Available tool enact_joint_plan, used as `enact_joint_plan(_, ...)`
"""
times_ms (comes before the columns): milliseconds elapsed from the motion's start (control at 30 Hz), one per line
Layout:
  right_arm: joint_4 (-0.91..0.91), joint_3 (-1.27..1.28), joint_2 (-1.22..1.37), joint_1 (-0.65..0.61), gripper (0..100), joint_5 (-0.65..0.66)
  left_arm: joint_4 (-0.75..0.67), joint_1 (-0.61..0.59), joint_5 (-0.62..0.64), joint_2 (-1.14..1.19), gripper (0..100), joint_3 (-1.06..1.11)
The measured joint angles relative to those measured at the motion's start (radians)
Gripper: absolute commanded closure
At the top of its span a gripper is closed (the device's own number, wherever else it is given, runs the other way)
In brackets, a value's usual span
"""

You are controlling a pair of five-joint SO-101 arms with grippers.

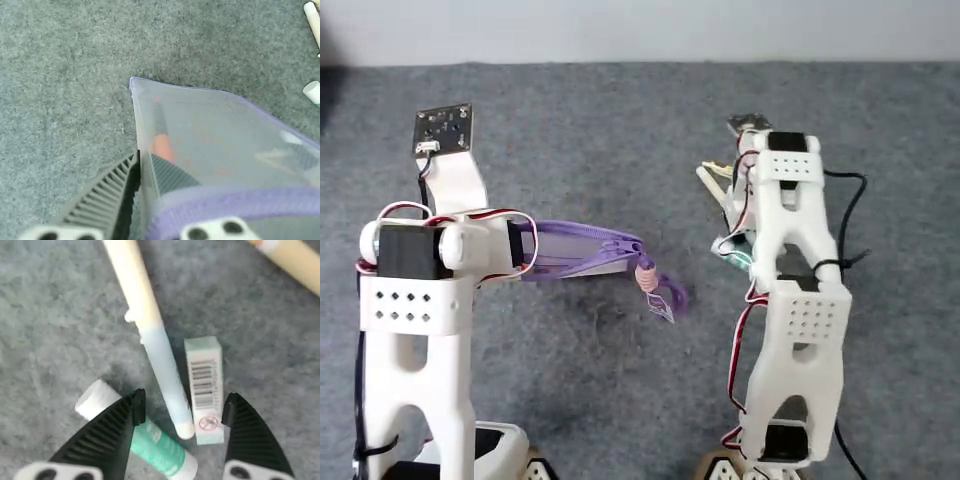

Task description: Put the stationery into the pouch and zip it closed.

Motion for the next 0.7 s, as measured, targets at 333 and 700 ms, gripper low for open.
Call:
enact_joint_plan(333,-0.081,-0.011,0.041,0.017,98.9,0.0,0.0,0.0,0.0,0.0,99,0.0)
enact_joint_plan(700,0.038,-0.011,-0.041,0.017,99.1,0.0,0.0,0.0,0.0,0.0,99,0.0)
